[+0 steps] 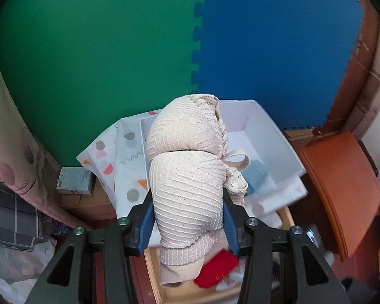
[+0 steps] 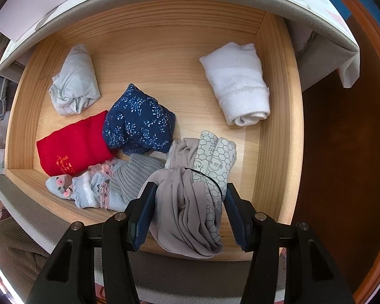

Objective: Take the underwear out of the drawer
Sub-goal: 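Lift the beige lace bundle with the left gripper into the white box, then open the left gripper to release the beige bundle in the box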

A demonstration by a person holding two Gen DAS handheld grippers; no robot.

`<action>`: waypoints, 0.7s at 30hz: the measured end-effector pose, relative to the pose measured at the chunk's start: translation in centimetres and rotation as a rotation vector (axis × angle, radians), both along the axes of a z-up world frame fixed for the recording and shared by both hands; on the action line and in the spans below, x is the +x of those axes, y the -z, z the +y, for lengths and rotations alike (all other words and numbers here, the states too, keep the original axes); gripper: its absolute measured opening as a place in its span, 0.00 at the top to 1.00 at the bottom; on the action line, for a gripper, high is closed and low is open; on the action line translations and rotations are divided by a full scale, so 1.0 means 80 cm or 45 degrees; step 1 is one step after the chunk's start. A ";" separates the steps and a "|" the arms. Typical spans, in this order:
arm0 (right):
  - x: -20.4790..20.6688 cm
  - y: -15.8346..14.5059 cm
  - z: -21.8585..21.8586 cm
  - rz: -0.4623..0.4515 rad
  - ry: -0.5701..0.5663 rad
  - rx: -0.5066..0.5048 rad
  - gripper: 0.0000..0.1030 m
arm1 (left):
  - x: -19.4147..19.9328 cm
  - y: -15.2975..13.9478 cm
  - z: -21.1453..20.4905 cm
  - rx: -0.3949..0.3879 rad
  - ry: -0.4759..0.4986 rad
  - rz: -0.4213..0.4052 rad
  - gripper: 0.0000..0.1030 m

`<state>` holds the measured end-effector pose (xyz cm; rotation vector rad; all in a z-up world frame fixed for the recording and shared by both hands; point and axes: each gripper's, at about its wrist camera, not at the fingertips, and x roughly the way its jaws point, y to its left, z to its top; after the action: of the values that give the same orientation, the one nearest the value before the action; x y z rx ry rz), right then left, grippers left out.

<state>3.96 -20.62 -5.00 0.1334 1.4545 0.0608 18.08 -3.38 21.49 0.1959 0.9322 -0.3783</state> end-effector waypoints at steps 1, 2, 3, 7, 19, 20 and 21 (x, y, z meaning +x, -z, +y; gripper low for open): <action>0.000 0.001 0.000 0.000 0.000 -0.001 0.51 | 0.013 0.009 -0.006 0.022 -0.001 0.018 0.54; 0.001 0.001 0.000 0.000 -0.002 -0.001 0.51 | 0.028 0.020 -0.013 0.038 -0.009 0.039 0.54; 0.001 0.001 0.000 0.001 -0.002 0.000 0.51 | 0.037 0.033 -0.018 0.046 -0.011 0.054 0.54; 0.002 0.002 -0.002 0.003 0.009 0.019 0.51 | 0.071 0.077 -0.041 0.089 0.013 0.124 0.54; 0.007 0.006 -0.016 0.015 0.033 0.061 0.51 | 0.104 0.156 -0.058 0.206 -0.010 0.216 0.46; 0.007 0.006 -0.016 0.016 0.033 0.062 0.51 | 0.103 0.155 -0.058 0.204 -0.009 0.211 0.46; 0.007 0.005 -0.016 0.016 0.032 0.062 0.51 | 0.102 0.154 -0.058 0.204 -0.012 0.210 0.45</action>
<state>4.56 -21.90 -5.44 0.1923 1.4640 0.0747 26.27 -8.04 9.14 0.3103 1.1266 -0.3140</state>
